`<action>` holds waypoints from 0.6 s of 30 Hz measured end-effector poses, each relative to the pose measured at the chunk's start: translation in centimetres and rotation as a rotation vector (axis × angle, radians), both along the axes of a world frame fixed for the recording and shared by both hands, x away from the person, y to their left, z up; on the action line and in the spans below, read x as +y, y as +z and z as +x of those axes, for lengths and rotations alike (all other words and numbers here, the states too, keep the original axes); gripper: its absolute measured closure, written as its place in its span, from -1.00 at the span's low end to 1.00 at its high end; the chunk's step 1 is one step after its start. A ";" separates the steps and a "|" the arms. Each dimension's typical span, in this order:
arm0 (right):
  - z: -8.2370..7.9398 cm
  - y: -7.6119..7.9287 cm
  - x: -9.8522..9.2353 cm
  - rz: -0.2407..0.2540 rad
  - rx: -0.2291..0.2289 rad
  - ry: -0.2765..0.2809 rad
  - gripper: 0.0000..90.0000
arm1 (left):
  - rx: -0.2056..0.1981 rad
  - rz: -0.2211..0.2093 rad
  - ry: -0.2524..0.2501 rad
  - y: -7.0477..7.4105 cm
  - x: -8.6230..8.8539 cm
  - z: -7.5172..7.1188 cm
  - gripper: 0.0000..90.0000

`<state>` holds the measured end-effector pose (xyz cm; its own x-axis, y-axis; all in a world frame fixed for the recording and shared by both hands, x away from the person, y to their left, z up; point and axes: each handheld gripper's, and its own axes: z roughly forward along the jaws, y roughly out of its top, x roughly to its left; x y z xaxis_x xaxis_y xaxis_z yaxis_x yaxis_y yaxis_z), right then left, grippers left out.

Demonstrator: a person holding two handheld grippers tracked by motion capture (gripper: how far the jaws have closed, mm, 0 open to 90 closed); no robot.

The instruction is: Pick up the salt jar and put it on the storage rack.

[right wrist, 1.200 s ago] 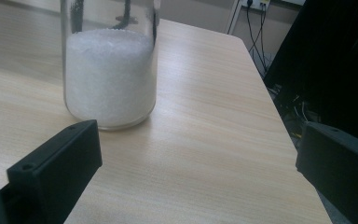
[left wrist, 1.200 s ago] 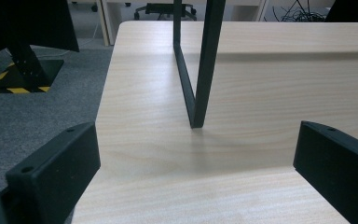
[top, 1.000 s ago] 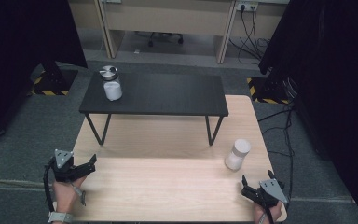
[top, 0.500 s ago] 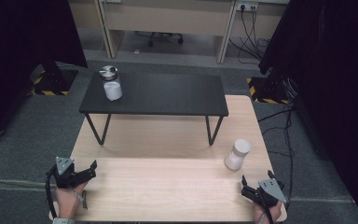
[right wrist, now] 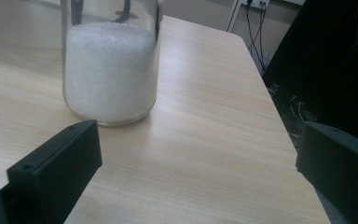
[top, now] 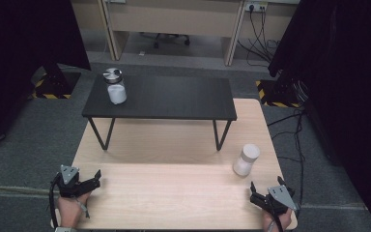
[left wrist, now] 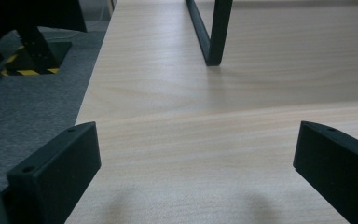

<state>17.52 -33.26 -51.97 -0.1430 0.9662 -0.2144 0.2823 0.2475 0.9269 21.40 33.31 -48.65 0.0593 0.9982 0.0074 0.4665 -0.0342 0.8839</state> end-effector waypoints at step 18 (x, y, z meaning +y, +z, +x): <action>-0.1 -0.1 -0.1 0.001 -0.006 0.004 -0.99 | -0.049 -0.015 0.027 -0.6 -0.2 -1.0 -1.00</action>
